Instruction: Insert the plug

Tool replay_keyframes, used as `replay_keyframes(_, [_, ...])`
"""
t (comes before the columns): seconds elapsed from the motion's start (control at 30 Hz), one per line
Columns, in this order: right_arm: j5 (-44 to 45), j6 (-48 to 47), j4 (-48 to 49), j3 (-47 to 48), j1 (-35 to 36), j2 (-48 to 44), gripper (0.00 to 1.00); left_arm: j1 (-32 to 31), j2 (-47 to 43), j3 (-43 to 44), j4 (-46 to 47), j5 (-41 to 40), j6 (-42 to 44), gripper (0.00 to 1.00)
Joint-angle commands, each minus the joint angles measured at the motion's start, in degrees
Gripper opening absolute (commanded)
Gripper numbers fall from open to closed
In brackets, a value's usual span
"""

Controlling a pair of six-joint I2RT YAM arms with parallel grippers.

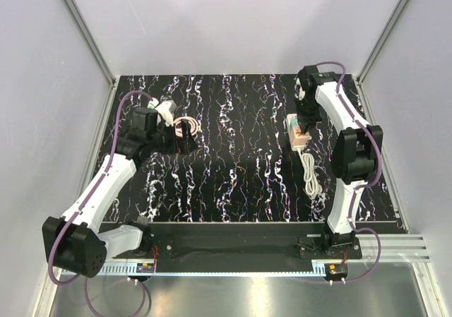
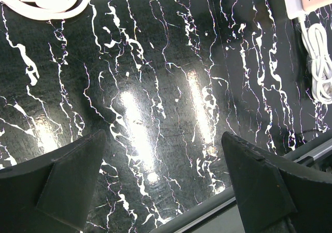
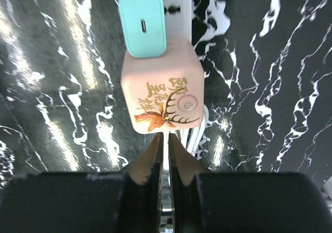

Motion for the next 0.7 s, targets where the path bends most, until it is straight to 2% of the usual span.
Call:
replay_keyframes(0.0, [-0.28, 0.87, -0.46, 4.47, 0.24, -2.0, 0.13, 0.33, 0.05, 0.33, 2.33, 0.87, 0.98, 0.99])
replay_keyframes(0.17, [-0.63, 0.52, 0.24, 5.53, 0.32, 0.64, 0.12, 0.33, 0.14, 0.24, 2.41, 0.44, 1.07, 0.99])
replay_keyframes(0.43, [0.77, 0.69, 3.67, -2.29, 0.32, 4.33, 0.07, 0.33, 0.23, 0.24, 2.41, 0.52, 1.07, 0.99])
replay_keyframes(0.67, [1.22, 0.52, 3.59, -1.07, 0.32, 3.81, 0.06, 0.33, 0.49, 0.42, 2.33, 0.87, 0.98, 0.99])
